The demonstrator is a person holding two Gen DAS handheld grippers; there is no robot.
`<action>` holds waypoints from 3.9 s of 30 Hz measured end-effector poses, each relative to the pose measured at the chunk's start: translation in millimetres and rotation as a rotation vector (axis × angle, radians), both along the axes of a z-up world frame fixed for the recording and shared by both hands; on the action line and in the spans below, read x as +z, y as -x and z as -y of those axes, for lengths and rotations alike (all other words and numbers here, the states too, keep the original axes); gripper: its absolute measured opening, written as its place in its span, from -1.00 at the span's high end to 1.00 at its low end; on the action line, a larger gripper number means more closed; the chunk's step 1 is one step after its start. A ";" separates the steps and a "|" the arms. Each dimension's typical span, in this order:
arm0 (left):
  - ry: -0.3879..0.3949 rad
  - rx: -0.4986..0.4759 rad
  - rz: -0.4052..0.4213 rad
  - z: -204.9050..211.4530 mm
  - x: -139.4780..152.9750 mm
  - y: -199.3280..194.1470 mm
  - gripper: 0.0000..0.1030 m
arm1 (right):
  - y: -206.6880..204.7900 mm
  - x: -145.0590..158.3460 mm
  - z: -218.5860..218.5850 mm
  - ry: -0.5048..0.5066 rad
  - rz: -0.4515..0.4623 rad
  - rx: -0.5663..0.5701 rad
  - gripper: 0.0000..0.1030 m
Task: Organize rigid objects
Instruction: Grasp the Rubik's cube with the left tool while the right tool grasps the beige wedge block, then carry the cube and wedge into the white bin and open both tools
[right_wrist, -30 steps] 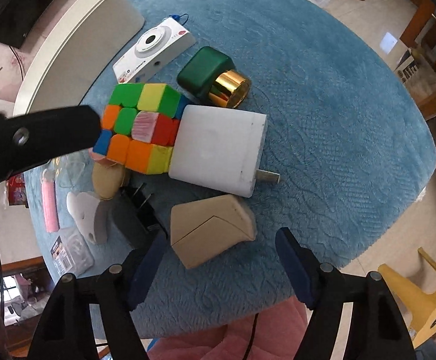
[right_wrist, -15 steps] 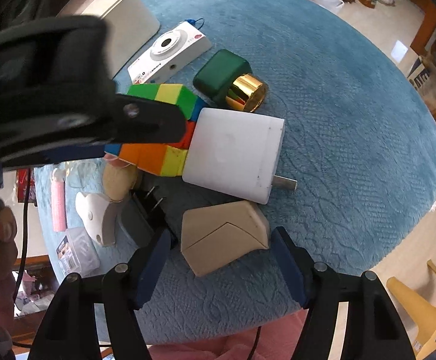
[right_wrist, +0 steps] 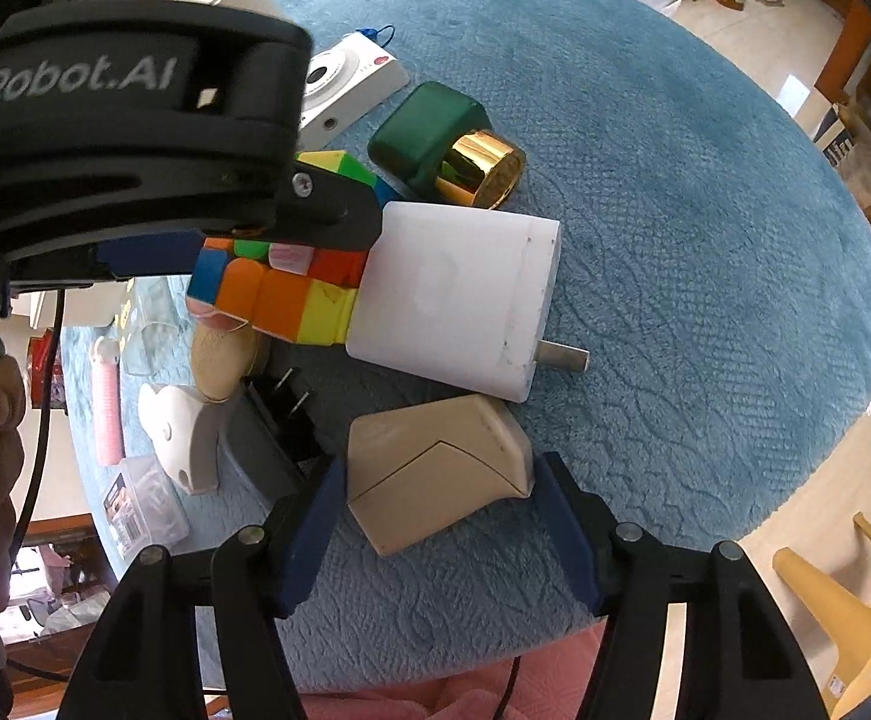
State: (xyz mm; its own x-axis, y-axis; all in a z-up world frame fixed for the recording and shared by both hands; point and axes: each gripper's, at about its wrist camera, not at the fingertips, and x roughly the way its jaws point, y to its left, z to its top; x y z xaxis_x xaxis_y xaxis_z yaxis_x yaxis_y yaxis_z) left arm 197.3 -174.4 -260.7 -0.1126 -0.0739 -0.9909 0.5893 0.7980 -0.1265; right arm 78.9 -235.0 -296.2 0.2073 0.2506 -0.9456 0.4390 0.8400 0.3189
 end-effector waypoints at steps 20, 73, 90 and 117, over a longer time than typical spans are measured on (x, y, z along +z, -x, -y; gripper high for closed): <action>0.038 0.109 -0.067 -25.7 9.1 4.3 -0.22 | -4.8 5.9 -3.6 -0.014 -0.011 0.038 -0.26; 0.123 0.672 0.434 -217.5 194.1 -12.3 -0.18 | -131.4 202.6 -54.1 0.203 0.514 0.410 -0.26; 0.191 0.740 0.574 -202.5 175.2 -73.2 -0.18 | -200.0 181.5 -60.6 0.261 0.646 0.583 -0.26; 0.149 0.721 0.794 -173.5 191.7 -92.1 -0.52 | -229.3 156.8 -55.2 0.206 0.650 0.599 -0.33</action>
State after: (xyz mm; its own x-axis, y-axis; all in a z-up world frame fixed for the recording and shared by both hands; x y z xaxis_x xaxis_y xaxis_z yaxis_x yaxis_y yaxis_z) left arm 289.4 -0.8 -69.0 0.6754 0.0085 -0.7374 -0.0562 0.9976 -0.0400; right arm 308.1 -179.8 -139.4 0.6051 0.3273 -0.7258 -0.3041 0.9375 0.1692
